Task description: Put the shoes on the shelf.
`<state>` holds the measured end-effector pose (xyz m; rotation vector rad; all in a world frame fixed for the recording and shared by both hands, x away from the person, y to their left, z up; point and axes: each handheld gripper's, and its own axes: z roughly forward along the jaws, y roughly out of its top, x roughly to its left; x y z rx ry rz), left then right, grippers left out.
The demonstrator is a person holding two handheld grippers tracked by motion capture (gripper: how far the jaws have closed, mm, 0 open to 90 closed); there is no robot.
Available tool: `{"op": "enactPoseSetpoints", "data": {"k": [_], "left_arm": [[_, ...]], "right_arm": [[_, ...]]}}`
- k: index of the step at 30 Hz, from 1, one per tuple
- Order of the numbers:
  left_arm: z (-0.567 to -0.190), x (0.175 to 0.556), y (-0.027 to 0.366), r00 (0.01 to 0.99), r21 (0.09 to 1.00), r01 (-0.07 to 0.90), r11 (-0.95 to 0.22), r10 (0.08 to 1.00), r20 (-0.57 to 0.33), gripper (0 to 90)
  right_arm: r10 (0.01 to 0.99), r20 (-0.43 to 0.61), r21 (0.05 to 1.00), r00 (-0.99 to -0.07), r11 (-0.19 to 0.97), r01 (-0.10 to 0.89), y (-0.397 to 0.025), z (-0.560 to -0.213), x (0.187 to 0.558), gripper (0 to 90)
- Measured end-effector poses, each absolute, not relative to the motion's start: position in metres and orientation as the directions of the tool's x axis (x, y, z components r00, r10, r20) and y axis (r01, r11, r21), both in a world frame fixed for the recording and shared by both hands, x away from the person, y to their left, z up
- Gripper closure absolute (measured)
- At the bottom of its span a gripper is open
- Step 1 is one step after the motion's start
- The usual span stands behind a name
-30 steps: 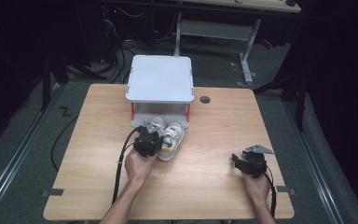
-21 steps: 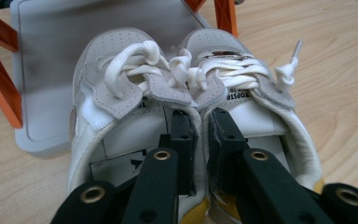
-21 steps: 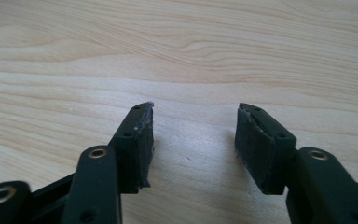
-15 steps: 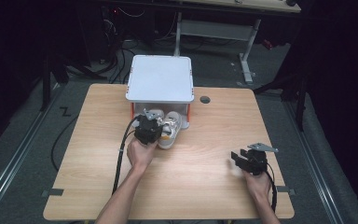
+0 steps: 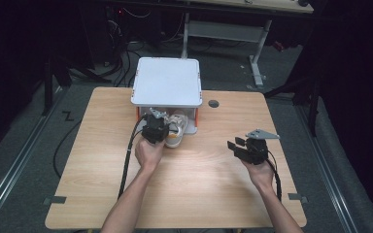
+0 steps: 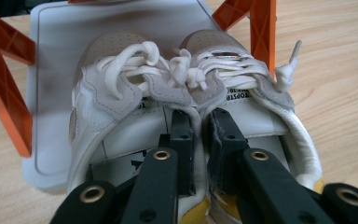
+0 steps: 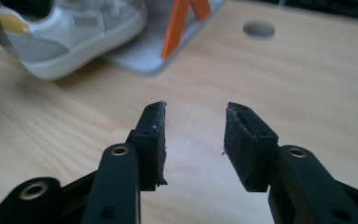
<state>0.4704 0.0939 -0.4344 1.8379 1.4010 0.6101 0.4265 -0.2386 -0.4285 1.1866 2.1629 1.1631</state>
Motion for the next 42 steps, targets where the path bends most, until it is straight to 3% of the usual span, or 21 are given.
{"op": "enactPoseSetpoints", "data": {"k": [9, 16, 28, 39, 42], "left_arm": [[-0.442, 0.479, 0.089, 0.268, 0.785, 0.609, -0.113, 0.961, -0.070, 80.8], [-0.450, 0.487, 0.087, 0.229, 0.782, 0.620, -0.061, 0.968, -0.106, 80.5], [-0.455, 0.489, 0.086, 0.247, 0.774, 0.627, -0.089, 0.965, -0.089, 75.7], [-0.449, 0.485, 0.088, 0.265, 0.778, 0.625, -0.063, 0.955, -0.135, 47.8], [-0.443, 0.480, 0.087, 0.274, 0.791, 0.607, -0.082, 0.955, -0.111, 41.4]], "right_arm": [[0.788, 0.008, 0.864, -0.616, 0.305, 0.401, -0.197, -0.387, 0.448, 66.3], [0.778, 0.059, 0.876, -0.625, 0.260, 0.406, -0.170, -0.361, 0.475, 70.5], [0.795, -0.004, 0.856, -0.607, 0.317, 0.409, -0.113, -0.344, 0.521, 75.2], [0.798, -0.037, 0.842, -0.601, 0.349, 0.411, -0.103, -0.350, 0.531, 77.6], [0.799, -0.041, 0.844, -0.600, 0.350, 0.407, -0.103, -0.351, 0.531, 79.5]]}}
